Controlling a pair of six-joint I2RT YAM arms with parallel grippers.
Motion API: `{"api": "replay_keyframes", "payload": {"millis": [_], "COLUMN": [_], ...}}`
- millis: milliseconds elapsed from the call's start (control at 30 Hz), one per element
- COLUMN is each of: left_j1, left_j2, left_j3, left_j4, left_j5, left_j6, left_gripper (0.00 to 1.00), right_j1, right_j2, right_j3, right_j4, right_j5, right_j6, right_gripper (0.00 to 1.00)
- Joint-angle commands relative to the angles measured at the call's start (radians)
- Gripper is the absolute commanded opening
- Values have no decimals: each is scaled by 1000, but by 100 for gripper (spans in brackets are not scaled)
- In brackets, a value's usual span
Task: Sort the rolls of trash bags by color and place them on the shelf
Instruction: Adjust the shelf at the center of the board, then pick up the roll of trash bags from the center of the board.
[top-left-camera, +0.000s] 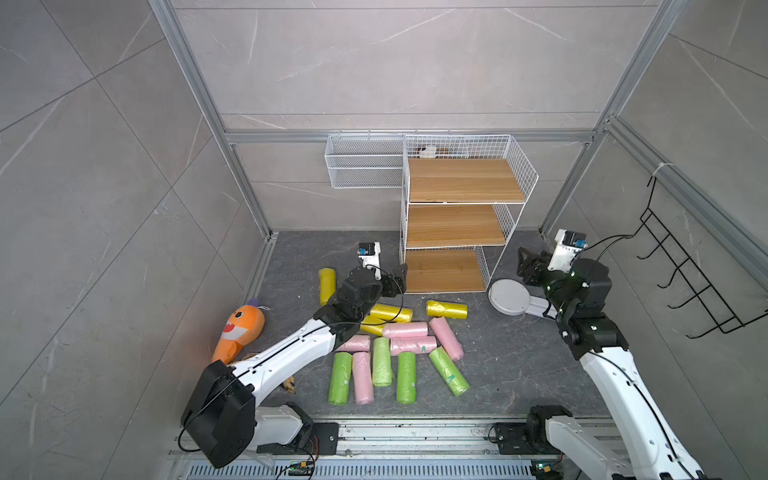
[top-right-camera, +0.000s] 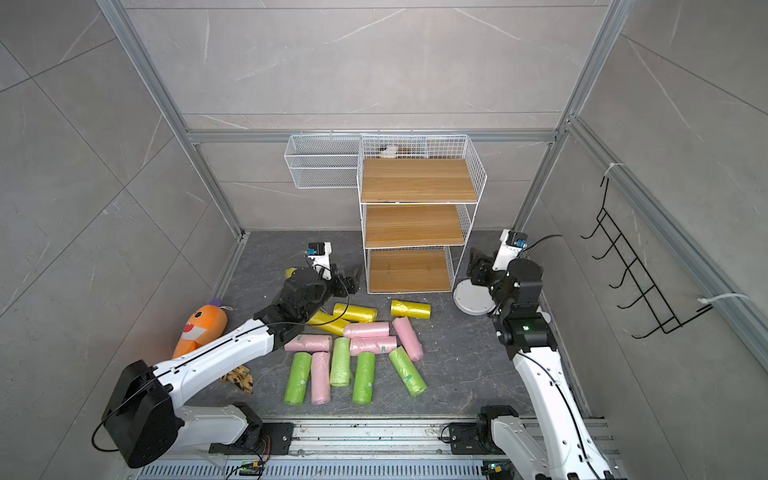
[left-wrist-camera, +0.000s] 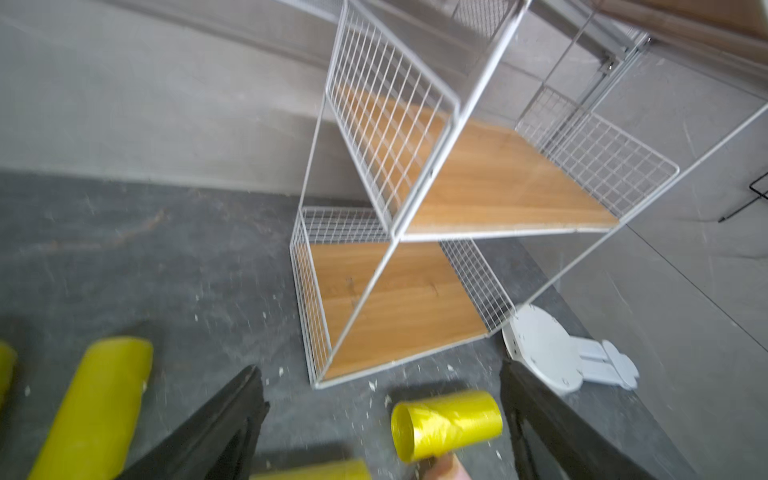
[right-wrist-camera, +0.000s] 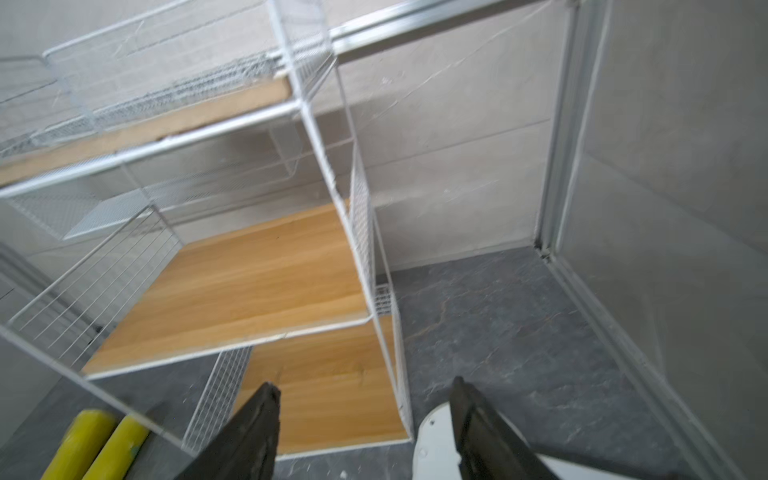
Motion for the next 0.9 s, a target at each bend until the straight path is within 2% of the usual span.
{"api": "replay_keyframes", "payload": {"millis": [0, 200, 433, 600, 867], "left_j1": [-52, -295, -485, -522, -520], "left_j2": [-17, 18, 137, 233, 400], "left_j3": [-31, -69, 8, 50, 146], "left_j4": [-160, -334, -634, -686, -698], "left_j5": [53, 21, -108, -141, -227], "left_j6": [-140, -341, -463, -497, -468], "left_gripper": [88, 82, 79, 83, 82], "right_j1": [104, 228, 297, 302, 301], "right_j2": [0, 89, 153, 147, 108], "right_j3": [-69, -92, -158, -209, -246], "right_j4": [-222, -332, -233, -164, -157], "right_j5": [22, -73, -131, -173, -204], "right_j6": [66, 124, 160, 180, 174], "right_gripper": [70, 71, 71, 72, 72]}}
